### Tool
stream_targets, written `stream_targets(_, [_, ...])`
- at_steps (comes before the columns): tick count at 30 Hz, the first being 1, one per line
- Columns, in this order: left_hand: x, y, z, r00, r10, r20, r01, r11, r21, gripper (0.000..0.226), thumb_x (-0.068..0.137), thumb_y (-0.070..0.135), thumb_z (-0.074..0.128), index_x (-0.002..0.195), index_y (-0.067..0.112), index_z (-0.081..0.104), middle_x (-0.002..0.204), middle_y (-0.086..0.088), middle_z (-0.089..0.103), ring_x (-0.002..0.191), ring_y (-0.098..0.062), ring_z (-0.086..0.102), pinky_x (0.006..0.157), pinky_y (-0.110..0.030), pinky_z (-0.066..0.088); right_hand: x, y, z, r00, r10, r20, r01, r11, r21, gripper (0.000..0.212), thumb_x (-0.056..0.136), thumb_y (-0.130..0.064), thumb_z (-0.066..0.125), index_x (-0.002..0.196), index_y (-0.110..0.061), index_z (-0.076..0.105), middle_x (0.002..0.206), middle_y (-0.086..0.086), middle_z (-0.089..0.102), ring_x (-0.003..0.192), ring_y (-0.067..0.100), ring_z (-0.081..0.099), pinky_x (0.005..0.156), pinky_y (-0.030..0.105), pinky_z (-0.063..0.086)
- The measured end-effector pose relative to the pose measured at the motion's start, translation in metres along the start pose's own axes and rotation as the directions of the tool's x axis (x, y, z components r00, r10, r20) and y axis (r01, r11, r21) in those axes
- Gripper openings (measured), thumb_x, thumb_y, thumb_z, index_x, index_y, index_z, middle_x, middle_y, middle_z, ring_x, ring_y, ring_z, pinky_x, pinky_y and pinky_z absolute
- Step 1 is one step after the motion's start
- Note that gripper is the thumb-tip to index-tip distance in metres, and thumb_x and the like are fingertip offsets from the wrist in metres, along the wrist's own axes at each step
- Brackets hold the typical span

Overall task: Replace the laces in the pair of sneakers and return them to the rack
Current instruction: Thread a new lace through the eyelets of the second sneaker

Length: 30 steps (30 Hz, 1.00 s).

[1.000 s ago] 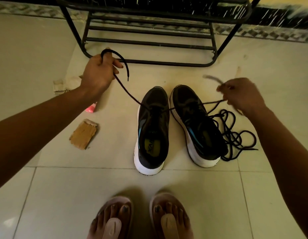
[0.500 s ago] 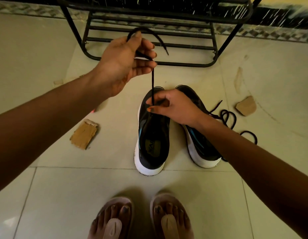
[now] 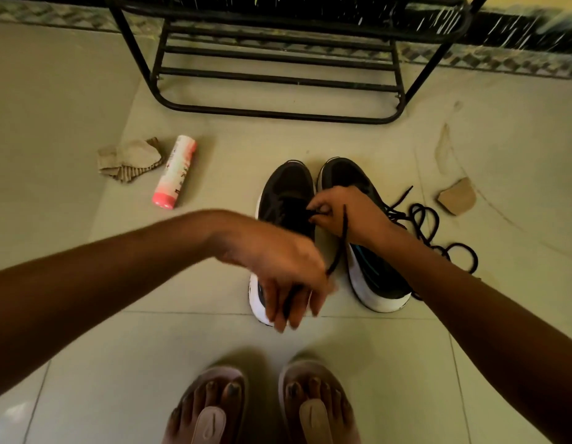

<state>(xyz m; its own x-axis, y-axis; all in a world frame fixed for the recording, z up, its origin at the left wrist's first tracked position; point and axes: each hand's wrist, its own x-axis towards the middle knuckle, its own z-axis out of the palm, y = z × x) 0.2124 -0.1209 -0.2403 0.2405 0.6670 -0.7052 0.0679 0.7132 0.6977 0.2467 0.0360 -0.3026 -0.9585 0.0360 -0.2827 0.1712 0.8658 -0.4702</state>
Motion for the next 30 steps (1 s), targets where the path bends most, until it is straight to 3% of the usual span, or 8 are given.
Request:
stream_targets(7, [0.018,-0.030,0.018,0.971,-0.224,0.087,0.194,0.943,0.270,0.028,0.100,0.023,0.040,0.081,0.008,0.055,0.069,-0.006,0.058,0.062,-0.017,0.058,0.066,-0.026,0.053,0.002,0.006,-0.014,0.998,0.036,-0.047,-0.031,0.993,0.111,0.011,0.086,-0.024,0.067,0.091,-0.017,0.074,0.063,-0.021,0.053,0.058,-0.010,0.048,0.057,0.007,0.030])
stream_targets(11, [0.015,-0.027,0.019,0.962,-0.257,0.094,0.207,0.909,0.361,0.028,0.099,0.026,0.044,0.104,0.005,0.061,0.085,-0.008,0.065,0.073,-0.019,0.061,0.073,-0.027,0.051,-0.002,0.006,-0.015,0.996,0.039,-0.076,-0.030,0.992,0.123,0.009,0.086,-0.027,0.068,0.086,-0.020,0.073,0.060,-0.025,0.050,0.055,-0.014,0.050,0.052,0.000,0.028])
stream_targets(14, [0.011,-0.021,0.015,0.970,-0.242,-0.004,0.223,0.887,0.405,0.032,0.098,0.031,0.046,0.117,0.010,0.060,0.105,-0.006,0.068,0.071,-0.020,0.064,0.070,-0.027,0.052,-0.006,0.002,-0.020,0.994,0.045,-0.098,-0.030,0.988,0.154,0.011,0.084,-0.031,0.069,0.078,-0.022,0.070,0.056,-0.019,0.053,0.051,-0.011,0.051,0.047,0.001,0.032])
stream_targets(16, [0.009,-0.017,0.004,0.969,-0.123,-0.215,0.206,0.884,0.420,0.032,0.096,0.036,0.048,0.104,0.012,0.067,0.089,-0.001,0.071,0.058,-0.013,0.063,0.063,-0.024,0.050,-0.007,-0.002,-0.026,0.991,0.051,-0.120,-0.032,0.987,0.155,0.016,0.083,-0.035,0.068,0.073,-0.023,0.066,0.060,-0.014,0.056,0.052,-0.002,0.051,0.047,0.005,0.031])
stream_targets(19, [0.005,-0.014,-0.019,0.722,0.156,-0.674,0.226,0.868,0.442,0.023,0.088,0.042,0.058,0.086,0.019,0.062,0.074,0.005,0.064,0.065,-0.010,0.062,0.060,-0.022,0.043,-0.008,-0.010,-0.040,0.986,0.044,-0.163,-0.008,0.978,0.210,0.024,0.087,-0.035,0.064,0.072,-0.016,0.065,0.068,0.002,0.063,0.058,0.009,0.053,0.057,0.021,0.038])
stream_targets(22, [0.004,-0.014,-0.042,0.447,0.234,-0.863,0.102,0.946,0.309,0.042,0.083,0.035,0.068,0.119,0.020,0.052,0.097,0.009,0.060,0.072,-0.008,0.055,0.062,-0.021,0.039,-0.009,-0.021,-0.051,0.991,0.048,-0.127,-0.005,0.948,0.319,0.023,0.091,-0.033,0.058,0.073,-0.025,0.067,0.067,0.001,0.062,0.052,0.004,0.047,0.055,0.023,0.036])
stream_targets(25, [0.007,-0.018,-0.052,0.489,0.226,-0.842,-0.096,0.974,0.206,0.056,0.082,0.023,0.070,0.132,0.017,0.046,0.117,0.006,0.059,0.077,-0.003,0.055,0.068,-0.014,0.040,-0.010,-0.031,-0.052,0.994,0.060,-0.096,-0.011,0.899,0.438,0.024,0.094,-0.026,0.054,0.074,-0.025,0.065,0.061,-0.005,0.058,0.062,0.011,0.055,0.069,0.030,0.048])
stream_targets(30, [0.003,-0.024,-0.047,0.524,0.273,-0.807,-0.303,0.945,0.123,0.014,0.085,0.007,0.064,0.099,0.008,0.063,0.082,0.001,0.062,0.056,0.009,0.056,0.052,-0.004,0.039,-0.011,-0.037,-0.056,0.989,0.094,-0.116,-0.015,0.835,0.550,0.025,0.095,-0.029,0.052,0.073,-0.023,0.063,0.047,-0.012,0.050,0.048,-0.001,0.049,0.053,0.012,0.043])
